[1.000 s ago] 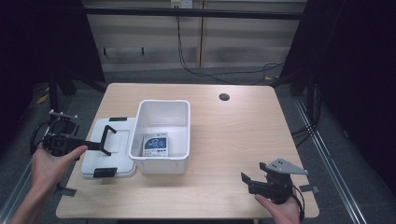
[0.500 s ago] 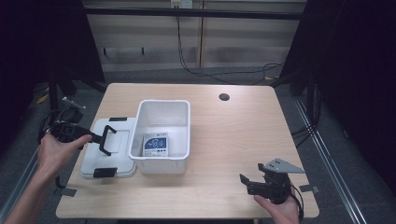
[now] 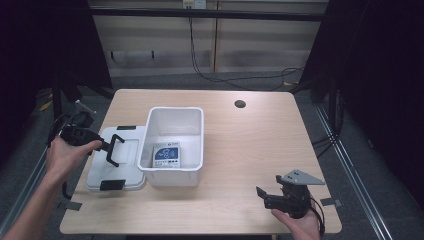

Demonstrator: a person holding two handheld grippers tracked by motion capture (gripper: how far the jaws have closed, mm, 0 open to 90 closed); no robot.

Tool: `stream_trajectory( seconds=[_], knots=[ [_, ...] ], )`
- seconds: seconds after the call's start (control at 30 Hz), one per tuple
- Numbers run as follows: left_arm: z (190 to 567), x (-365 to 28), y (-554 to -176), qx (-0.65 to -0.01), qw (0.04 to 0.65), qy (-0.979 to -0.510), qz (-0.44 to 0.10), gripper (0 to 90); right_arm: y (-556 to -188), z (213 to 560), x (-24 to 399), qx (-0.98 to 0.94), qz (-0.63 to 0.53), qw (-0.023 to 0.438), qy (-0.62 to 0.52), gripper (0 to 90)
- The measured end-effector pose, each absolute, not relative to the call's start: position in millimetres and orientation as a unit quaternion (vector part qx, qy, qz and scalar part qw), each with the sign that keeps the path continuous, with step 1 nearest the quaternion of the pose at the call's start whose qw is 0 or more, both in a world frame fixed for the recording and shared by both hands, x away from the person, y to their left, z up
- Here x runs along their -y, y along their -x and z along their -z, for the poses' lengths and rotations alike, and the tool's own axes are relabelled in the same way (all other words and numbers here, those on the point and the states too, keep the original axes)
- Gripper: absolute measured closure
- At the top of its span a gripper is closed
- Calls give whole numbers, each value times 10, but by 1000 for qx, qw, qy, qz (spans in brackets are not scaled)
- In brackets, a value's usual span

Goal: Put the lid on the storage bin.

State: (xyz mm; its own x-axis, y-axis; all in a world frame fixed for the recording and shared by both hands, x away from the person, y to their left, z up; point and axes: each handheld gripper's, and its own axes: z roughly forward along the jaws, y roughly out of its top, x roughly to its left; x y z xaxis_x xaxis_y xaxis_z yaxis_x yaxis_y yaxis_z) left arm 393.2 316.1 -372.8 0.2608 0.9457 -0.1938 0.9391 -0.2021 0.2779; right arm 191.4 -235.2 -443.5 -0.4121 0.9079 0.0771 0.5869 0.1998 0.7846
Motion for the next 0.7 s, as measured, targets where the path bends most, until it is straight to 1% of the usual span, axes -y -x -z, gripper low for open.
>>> stream_trajectory(
  seconds=[0.07, 0.17, 0.33, 0.43, 0.47, 0.7],
  knots=[
    [3737, -3154, -3970, -613, 166, -772, -8, 668, -1918, 4437, 2347, -747, -386, 207, -500, 204],
    [3763, -3142, -4019, -616, 160, -771, -4, 639, -1917, 4437, 2348, -747, -386, 207, -500, 203],
    [3873, -3125, -4100, -622, 143, -770, 5, 637, -1920, 4441, 2348, -747, -386, 206, -501, 201],
    [3931, -3113, -4131, -624, 137, -770, 5, 645, -1924, 4447, 2339, -751, -382, 203, -499, 200],
    [3959, -3108, -4156, -624, 137, -769, 13, 645, -1924, 4448, 2337, -753, -380, 201, -499, 200],
    [3986, -3083, -4222, -633, 123, -765, 9, 679, -1929, 4456, 2325, -757, -376, 201, -496, 200]
  ],
)
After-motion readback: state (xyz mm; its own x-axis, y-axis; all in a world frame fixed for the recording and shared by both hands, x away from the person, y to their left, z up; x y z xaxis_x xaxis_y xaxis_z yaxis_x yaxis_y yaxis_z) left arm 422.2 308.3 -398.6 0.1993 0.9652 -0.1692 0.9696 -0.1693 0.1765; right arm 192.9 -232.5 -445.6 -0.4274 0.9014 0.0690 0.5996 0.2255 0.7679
